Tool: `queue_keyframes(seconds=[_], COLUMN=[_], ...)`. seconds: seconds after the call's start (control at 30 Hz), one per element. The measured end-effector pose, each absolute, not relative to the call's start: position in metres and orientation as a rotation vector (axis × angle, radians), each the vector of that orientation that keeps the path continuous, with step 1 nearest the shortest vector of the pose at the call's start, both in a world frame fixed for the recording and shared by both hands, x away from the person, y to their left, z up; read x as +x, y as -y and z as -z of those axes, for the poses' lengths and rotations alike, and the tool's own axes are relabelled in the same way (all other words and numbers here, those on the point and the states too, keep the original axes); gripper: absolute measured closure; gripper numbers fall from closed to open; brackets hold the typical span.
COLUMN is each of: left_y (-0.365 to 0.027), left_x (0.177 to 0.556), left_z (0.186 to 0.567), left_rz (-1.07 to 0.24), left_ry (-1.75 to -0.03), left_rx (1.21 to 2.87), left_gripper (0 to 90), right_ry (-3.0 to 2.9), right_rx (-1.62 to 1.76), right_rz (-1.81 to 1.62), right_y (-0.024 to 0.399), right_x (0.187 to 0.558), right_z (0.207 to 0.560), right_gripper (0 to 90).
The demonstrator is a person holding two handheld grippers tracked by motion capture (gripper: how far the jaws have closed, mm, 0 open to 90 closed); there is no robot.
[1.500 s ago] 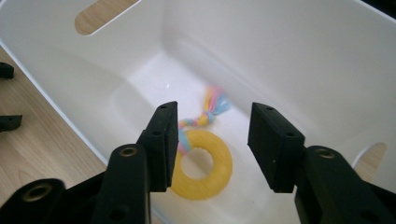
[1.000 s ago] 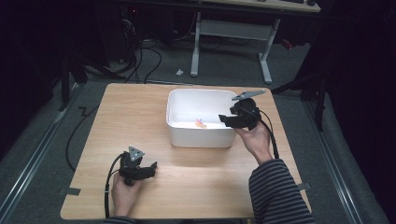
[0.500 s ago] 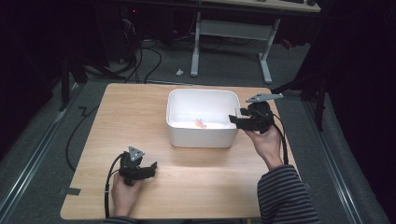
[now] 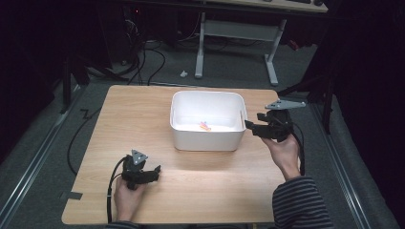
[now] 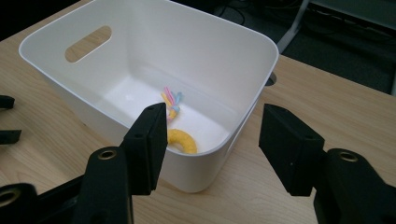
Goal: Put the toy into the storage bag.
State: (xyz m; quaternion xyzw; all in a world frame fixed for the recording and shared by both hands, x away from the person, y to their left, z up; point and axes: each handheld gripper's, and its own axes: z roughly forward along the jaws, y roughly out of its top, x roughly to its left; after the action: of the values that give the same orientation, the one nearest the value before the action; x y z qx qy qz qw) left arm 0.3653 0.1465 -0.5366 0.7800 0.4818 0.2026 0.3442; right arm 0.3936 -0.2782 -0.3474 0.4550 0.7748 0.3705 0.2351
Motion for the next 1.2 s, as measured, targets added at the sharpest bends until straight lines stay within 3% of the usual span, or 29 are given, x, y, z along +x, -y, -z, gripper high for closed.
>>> queue_keyframes(seconds=[0.67,1.2], left_y=[-0.146,-0.147], left_x=[0.366,0.366], left_z=[0.537,0.536], left_rz=[-0.526,-0.525], left_ry=[-1.252,-1.251], left_rx=[2.026,2.029], left_gripper=[17.8,17.9], right_ry=[-2.024,-1.975], right_rx=[1.204,1.289], right_rz=[-1.073,-1.075], right_y=[0.304,0.33], right_x=[0.355,0.327], right_z=[0.34,0.346], right_gripper=[39.0,42.2])
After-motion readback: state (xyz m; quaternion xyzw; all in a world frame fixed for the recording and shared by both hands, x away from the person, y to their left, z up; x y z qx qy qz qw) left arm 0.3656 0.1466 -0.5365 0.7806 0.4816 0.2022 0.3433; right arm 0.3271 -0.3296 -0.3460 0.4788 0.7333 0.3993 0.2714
